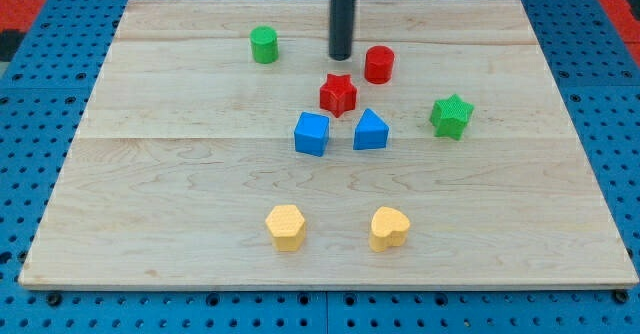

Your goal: Drag green circle vertically above red star

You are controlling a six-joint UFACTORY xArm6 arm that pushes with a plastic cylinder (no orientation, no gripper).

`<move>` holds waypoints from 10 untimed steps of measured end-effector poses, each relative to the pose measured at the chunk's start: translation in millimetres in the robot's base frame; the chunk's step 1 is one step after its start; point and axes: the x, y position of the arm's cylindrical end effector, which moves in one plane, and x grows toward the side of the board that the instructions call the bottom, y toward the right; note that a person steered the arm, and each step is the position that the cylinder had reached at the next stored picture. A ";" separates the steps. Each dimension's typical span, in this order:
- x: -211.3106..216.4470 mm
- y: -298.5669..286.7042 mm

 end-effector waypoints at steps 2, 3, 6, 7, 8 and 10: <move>-61.9 -15.7; -48.5 -55.5; -15.1 -55.8; 22.5 -46.4; 27.7 -86.3; 24.3 -156.9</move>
